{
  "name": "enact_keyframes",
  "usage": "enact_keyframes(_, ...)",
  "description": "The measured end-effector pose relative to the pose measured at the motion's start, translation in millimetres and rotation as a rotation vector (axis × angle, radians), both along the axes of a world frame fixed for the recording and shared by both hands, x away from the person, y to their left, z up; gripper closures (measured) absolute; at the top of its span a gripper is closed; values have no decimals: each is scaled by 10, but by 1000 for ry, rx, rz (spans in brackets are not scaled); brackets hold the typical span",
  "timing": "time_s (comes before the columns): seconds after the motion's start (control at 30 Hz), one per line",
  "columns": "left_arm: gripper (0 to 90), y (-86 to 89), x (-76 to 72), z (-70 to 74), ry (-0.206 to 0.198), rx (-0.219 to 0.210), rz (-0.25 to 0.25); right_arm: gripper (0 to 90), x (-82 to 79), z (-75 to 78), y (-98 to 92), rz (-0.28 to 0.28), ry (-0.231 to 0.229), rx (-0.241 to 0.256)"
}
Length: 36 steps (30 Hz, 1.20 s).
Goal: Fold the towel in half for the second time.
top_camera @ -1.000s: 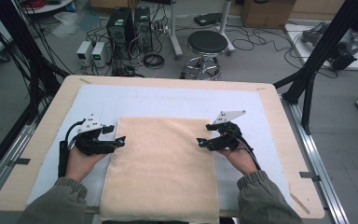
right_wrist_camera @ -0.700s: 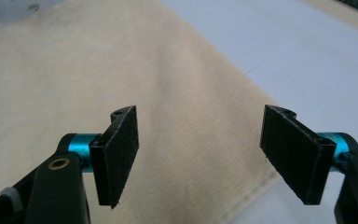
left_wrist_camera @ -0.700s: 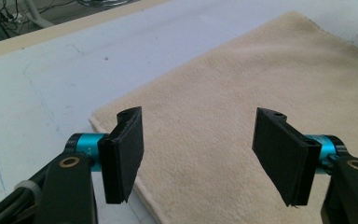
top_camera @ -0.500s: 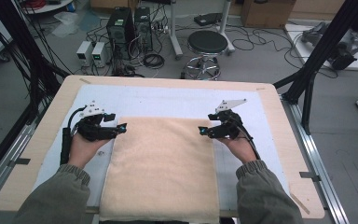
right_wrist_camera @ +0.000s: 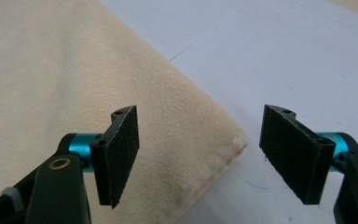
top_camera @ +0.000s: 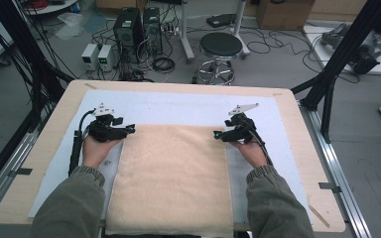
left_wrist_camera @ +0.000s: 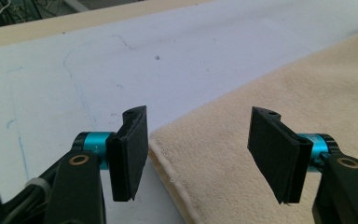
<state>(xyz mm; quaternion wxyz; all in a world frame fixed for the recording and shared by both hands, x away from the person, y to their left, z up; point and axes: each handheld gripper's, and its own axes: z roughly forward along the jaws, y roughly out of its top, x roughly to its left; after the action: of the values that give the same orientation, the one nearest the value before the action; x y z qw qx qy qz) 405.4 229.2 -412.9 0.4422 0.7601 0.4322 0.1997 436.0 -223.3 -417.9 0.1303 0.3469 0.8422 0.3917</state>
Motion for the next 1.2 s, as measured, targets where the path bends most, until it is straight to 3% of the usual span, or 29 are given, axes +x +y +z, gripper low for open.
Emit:
enact_keyframes(0.37, 395, -7, 105, -193, 76, 36, 49, 340, 82, -161, 17, -15, 45, -31)
enact_keyframes(0.57, 427, -42, 121, -275, 134, 71, 26, 423, 91, -191, 38, 2, 66, -36)
enact_keyframes(0.67, 452, -39, 121, -281, 139, 70, 26, 503, 94, -196, 47, 21, 83, -32)
enact_keyframes(0.87, 605, -42, 119, -274, 150, 60, 18, 675, 98, -195, 64, 55, 107, -11)
enact_keyframes(0.93, 700, -48, 120, -274, 156, 48, -6, 741, 96, -194, 79, 73, 115, -4)
enact_keyframes(1.0, 793, -85, 113, -266, 144, 65, -18, 791, 95, -181, 89, 82, 114, -7)
enact_keyframes(1.2, 831, -77, 156, -222, 124, 57, 18, 814, 117, -142, 62, 61, 98, 21)
